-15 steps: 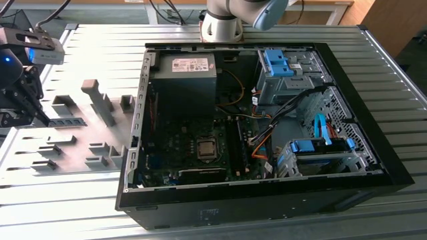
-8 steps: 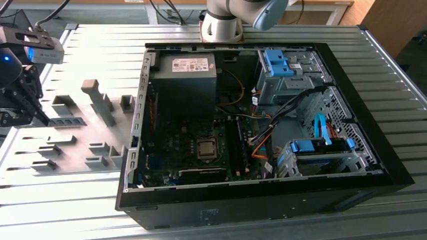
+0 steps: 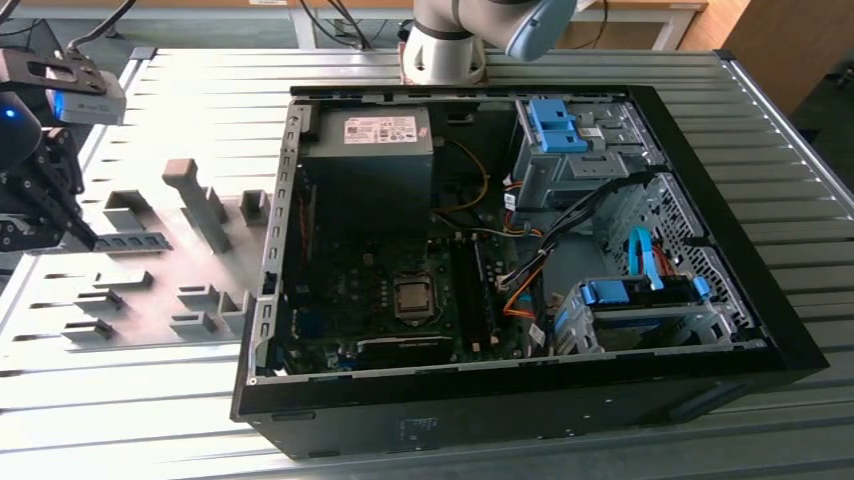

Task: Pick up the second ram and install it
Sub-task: 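Pick up the second ram and move it above second insertion slot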

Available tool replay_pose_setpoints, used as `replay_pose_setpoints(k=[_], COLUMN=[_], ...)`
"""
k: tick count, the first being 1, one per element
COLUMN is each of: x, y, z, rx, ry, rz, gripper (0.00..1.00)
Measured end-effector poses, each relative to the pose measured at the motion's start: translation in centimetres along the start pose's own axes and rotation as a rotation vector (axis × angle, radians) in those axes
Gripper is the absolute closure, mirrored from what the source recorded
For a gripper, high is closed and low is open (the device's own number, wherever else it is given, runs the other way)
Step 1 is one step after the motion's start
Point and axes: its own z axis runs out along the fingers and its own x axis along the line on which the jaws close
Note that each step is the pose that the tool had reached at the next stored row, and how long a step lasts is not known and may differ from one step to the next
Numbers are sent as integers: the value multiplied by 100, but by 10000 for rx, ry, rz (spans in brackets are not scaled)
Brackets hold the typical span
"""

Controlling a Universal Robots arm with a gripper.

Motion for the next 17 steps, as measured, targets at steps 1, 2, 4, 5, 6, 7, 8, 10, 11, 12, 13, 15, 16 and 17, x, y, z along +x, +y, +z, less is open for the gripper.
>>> replay_pose_setpoints(k=[1, 2, 4, 5, 6, 7, 8, 10, 11, 12, 13, 15, 16, 17], x=[0, 0, -1, -1, -1, -1, -1, -1, -1, -2, -2, -2, -2, -2], y=[0, 0, 1, 1, 1, 1, 1, 1, 1, 1, 2, 2, 2, 2], z=[-5, -9, -18, -23, -27, -31, -34, -38, -40, -51, -57, -58, -58, -58], rx=[0, 0, 0, 0, 0, 0, 2, 1, 1, 1, 0, 1, 1, 1], ry=[1, 1, 0, 0, 0, 0, -2, -1, -1, -1, 0, -1, -1, -1], rz=[1, 1, 0, 0, 1, 0, 0, 0, 0, 0, 0, 0, 0, 0], gripper=[86, 86, 86, 86, 86, 86, 86, 86, 86, 86, 86, 86, 86, 86])
